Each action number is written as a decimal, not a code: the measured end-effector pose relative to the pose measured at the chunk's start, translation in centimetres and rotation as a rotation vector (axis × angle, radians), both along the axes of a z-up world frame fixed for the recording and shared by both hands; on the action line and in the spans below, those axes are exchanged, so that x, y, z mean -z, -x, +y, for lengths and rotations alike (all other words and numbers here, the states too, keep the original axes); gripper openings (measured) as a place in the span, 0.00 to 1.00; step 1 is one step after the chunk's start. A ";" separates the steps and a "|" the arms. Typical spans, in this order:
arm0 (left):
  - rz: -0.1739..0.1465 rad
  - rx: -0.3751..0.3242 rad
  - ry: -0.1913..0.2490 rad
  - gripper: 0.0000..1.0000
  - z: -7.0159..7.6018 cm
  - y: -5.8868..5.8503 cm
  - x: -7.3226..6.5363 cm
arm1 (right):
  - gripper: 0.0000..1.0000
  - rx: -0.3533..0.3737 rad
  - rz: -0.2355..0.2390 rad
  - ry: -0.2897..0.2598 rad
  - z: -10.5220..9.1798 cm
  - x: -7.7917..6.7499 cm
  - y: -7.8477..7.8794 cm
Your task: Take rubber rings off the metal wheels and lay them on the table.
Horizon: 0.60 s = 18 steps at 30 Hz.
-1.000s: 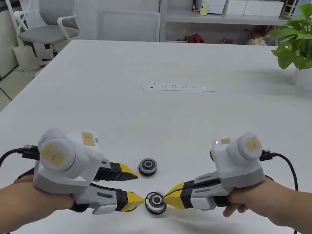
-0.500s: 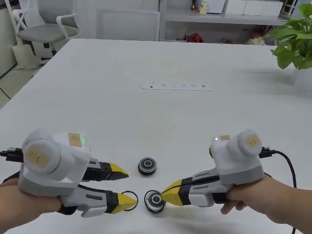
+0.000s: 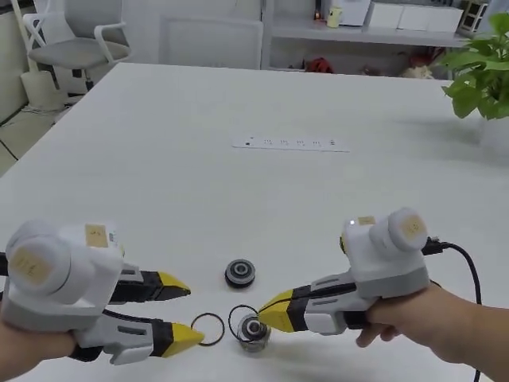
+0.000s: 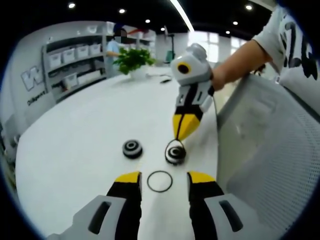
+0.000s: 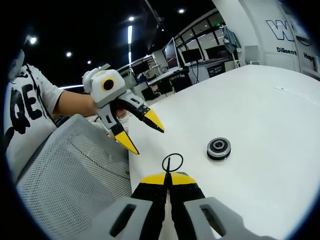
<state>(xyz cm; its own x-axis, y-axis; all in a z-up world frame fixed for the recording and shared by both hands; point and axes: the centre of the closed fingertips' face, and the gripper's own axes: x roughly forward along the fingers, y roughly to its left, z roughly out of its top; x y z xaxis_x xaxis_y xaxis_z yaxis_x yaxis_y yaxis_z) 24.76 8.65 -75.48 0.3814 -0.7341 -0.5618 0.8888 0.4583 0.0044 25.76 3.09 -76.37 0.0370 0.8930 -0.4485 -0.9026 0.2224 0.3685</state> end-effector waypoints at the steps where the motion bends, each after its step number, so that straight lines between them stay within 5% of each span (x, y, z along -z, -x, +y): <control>1: -0.001 -0.002 0.000 0.38 0.0 0.0 0.0 | 0.00 -0.002 0.000 -0.001 0.1 -0.1 0.0; 18: -0.009 -0.035 0.008 0.40 1.0 0.0 -0.4 | 0.00 -0.035 0.001 -0.014 2.0 -0.5 0.3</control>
